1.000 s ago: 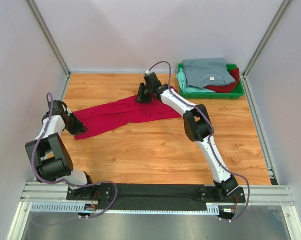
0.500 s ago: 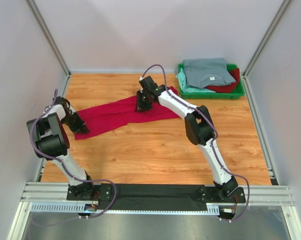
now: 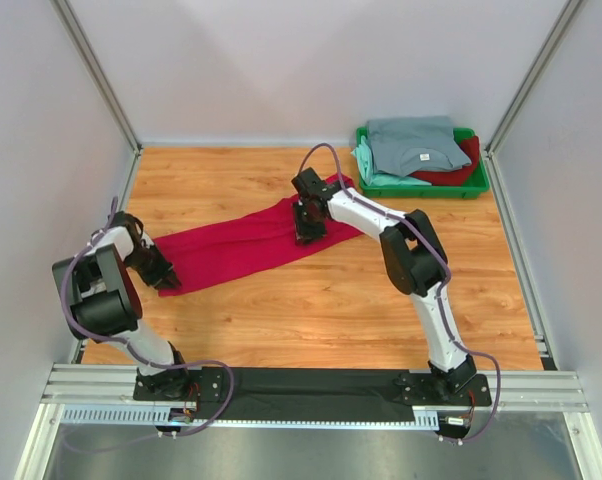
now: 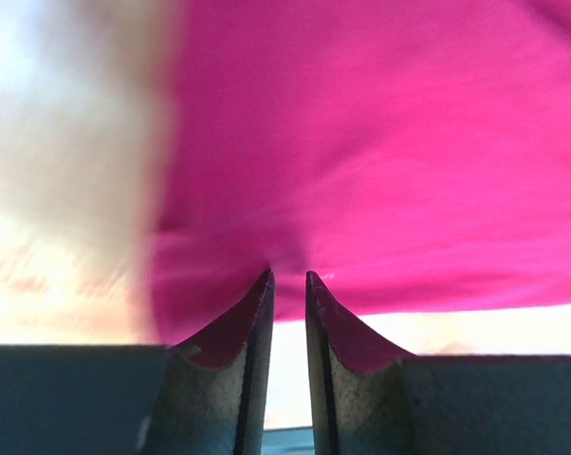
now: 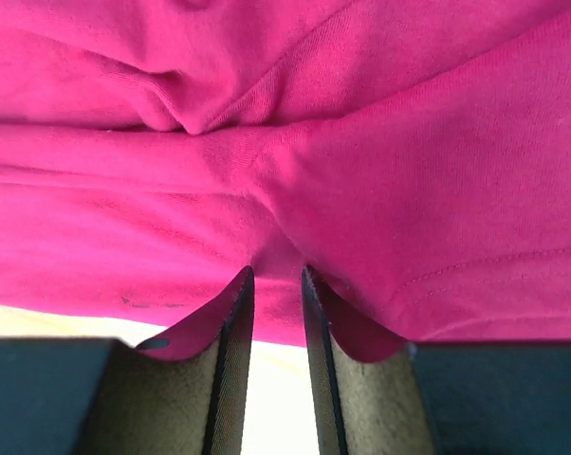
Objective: Fold and stack the t-shirts
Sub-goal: Fold the tshirt
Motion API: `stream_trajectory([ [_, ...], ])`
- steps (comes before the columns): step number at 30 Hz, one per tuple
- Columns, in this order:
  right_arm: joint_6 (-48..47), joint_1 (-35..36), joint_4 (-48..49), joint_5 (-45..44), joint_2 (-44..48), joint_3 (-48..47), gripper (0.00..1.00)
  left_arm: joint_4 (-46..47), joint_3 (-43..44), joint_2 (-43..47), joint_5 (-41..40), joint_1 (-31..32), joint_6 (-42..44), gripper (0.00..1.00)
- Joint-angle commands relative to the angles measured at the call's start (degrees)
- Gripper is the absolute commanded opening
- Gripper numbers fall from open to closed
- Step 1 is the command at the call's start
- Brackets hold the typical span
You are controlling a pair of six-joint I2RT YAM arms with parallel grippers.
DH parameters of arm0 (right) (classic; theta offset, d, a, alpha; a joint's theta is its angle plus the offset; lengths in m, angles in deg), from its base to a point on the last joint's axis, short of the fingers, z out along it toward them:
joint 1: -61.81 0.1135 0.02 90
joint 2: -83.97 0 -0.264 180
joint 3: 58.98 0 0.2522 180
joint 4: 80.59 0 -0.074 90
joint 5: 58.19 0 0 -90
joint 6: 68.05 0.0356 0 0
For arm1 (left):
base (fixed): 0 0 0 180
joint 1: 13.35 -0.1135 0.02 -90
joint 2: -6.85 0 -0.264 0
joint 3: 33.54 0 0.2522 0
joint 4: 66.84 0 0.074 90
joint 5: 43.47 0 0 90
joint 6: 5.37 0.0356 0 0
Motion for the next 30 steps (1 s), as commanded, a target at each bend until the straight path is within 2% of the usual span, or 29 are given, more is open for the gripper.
stream_trajectory([
  [1,-4.5,0.2,-2.7,-5.0,4.9,3.4,0.30,-2.3,-2.7,7.6,-5.1,-0.8,0.1,0.27],
  [6,-5.8,3.2,-3.8,-4.1,4.3,-3.4,0.36,-1.4,-2.7,15.3,-0.9,1.8,-1.2,0.28],
  [11,-5.1,5.1,-9.8,-5.8,-3.3,-15.0,0.40,0.3,-2.9,16.9,0.7,2.5,-2.8,0.28],
  [17,-2.7,7.2,-10.7,-6.8,-7.0,-18.9,0.40,1.1,-2.7,13.5,2.2,2.5,-3.2,0.28],
  [26,-0.5,8.3,-9.8,-10.7,-10.1,-21.1,0.40,1.9,-3.3,13.7,2.5,2.6,-3.2,0.27],
  [30,-1.7,8.4,-9.6,-13.5,-12.5,-25.4,0.40,1.4,-3.4,14.4,2.4,2.6,-2.6,0.27],
])
